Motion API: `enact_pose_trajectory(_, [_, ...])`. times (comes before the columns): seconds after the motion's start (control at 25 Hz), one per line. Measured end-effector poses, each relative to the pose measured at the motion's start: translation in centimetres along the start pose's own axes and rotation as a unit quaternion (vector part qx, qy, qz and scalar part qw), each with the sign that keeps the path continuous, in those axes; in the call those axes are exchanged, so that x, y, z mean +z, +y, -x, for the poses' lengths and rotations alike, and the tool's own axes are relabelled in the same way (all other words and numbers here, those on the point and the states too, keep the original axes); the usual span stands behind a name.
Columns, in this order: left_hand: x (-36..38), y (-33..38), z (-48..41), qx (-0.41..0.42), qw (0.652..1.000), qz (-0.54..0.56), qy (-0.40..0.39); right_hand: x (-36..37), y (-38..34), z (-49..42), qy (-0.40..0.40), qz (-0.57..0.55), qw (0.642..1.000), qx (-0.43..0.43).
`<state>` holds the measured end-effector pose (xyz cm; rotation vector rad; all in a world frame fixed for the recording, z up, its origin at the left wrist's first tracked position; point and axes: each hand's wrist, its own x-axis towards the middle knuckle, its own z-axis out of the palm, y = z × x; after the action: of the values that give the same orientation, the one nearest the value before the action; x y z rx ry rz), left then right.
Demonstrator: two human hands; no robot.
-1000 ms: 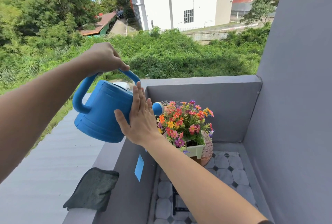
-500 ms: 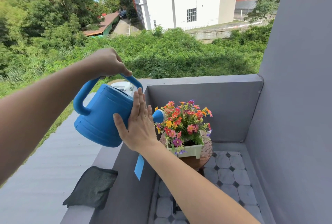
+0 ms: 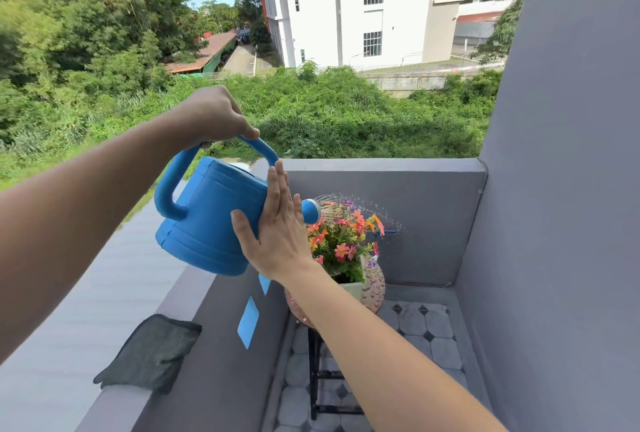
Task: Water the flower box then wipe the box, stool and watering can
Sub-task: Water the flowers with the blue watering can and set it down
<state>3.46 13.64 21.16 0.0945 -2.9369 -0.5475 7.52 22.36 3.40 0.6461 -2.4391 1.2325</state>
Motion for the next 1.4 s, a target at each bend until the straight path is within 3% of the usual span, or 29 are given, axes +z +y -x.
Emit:
enact_pose_trajectory(0.52, [0.8, -0.5, 0.9, -0.006, 0.997, -0.027, -0.071, 1.3, -2.1, 3.7, 0.029, -0.057, 0.997, 0.047])
enact_pose_trajectory(0.76, [1.1, 0.4, -0.8, 0.019, 0.999, -0.003, -0.032, 0.6, -0.2, 1.3, 0.052, -0.042, 0.997, 0.039])
enact_pose_trajectory(1.0, [0.0, -1.2, -2.7, -0.005, 1.000, -0.002, -0.005, 1.2, 0.4, -2.2, 0.006, -0.034, 0.999, 0.030])
enact_pose_trajectory(1.4, [-0.1, -2.3, -3.4, -0.029, 0.998, -0.020, -0.059, 2.4, -1.1, -0.8, 0.011, -0.072, 0.997, 0.037])
